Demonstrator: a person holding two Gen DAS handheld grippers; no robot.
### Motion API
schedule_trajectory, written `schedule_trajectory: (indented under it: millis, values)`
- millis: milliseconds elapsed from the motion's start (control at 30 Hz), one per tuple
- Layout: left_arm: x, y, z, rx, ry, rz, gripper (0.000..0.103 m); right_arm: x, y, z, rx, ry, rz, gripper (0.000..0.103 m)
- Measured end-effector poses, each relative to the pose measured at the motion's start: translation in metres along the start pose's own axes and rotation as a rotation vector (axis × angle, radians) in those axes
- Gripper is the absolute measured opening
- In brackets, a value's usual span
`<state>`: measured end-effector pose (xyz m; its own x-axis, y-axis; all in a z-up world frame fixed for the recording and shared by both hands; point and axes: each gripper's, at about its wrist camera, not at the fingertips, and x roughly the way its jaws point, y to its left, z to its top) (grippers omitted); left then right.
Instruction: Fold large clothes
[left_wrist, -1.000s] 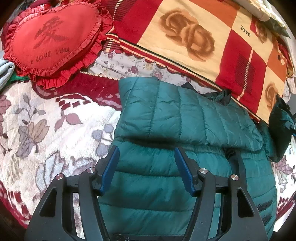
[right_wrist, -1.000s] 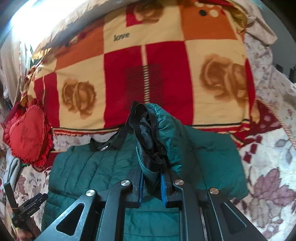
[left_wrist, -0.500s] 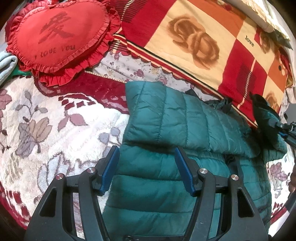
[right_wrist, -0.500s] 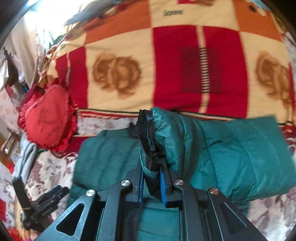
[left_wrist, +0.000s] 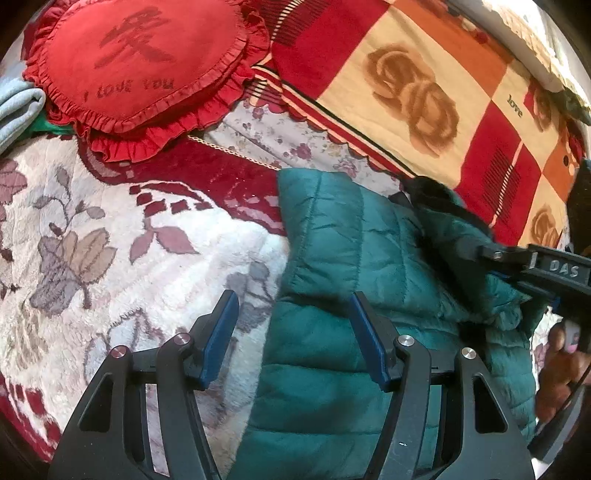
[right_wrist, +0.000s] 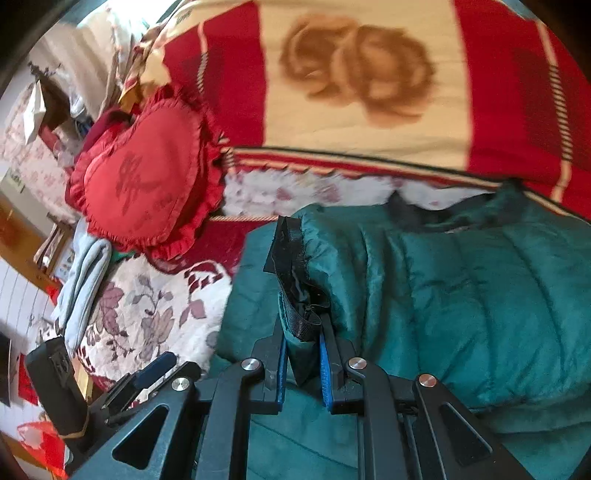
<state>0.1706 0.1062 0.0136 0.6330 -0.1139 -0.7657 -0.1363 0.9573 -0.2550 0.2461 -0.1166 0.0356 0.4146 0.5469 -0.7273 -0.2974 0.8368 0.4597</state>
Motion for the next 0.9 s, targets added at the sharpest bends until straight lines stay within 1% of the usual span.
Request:
schedule_trajectory:
  millis: [67,133,167,200,233,267,300,400,467,533,567,633,700,767,900]
  values:
    - [0.001,0.004,0.002,-0.014,-0.001,-0.003,0.062,0.013,0.004,-0.001,0.0,0.025,0.012,0.014]
    - [0.002,0.008,0.003,-0.033,0.0,-0.009,0.062,0.033,0.004,-0.003,0.015,0.093,0.034,0.014]
    - [0.002,0.01,0.004,-0.042,0.001,-0.014,0.062,0.038,0.003,-0.003,0.026,0.11,0.033,0.017]
    - [0.001,0.01,0.004,-0.048,0.001,-0.017,0.062,0.04,0.001,-0.005,0.035,0.111,0.041,0.022]
    - [0.0,0.01,0.004,-0.054,-0.001,-0.021,0.062,0.038,-0.001,-0.006,0.045,0.101,0.077,0.042]
    - [0.0,0.009,0.004,-0.058,-0.003,-0.025,0.062,0.032,-0.003,-0.007,0.056,0.087,0.113,0.055]
    - [-0.001,0.008,0.004,-0.063,-0.006,-0.031,0.062,0.023,-0.005,-0.008,0.064,0.072,0.13,0.057]
    - [-0.004,0.003,0.006,-0.084,-0.007,-0.062,0.062,-0.005,-0.009,-0.008,0.057,0.031,0.143,0.058]
    - [-0.005,-0.004,0.008,-0.091,-0.012,-0.077,0.062,-0.039,-0.02,-0.008,0.051,-0.029,0.118,0.058]
    - [-0.002,-0.016,0.01,-0.08,-0.007,-0.09,0.062,-0.068,-0.036,-0.013,0.076,-0.07,0.112,0.058]
    - [0.001,-0.023,0.012,-0.066,0.007,-0.092,0.062,-0.081,-0.045,-0.015,0.091,-0.088,0.11,0.06]
    - [0.007,-0.036,0.014,-0.053,0.011,-0.088,0.062,-0.107,-0.064,-0.024,0.106,-0.118,0.074,0.063]
    - [0.016,-0.051,0.016,-0.028,0.005,-0.071,0.062,-0.124,-0.08,-0.034,0.112,-0.135,0.026,0.063]
    - [0.027,-0.063,0.018,0.004,0.018,-0.041,0.062,-0.139,-0.097,-0.045,0.121,-0.143,-0.016,0.063]
    - [0.043,-0.084,0.021,0.055,0.009,0.008,0.062,-0.164,-0.133,-0.064,0.174,-0.168,-0.063,0.063]
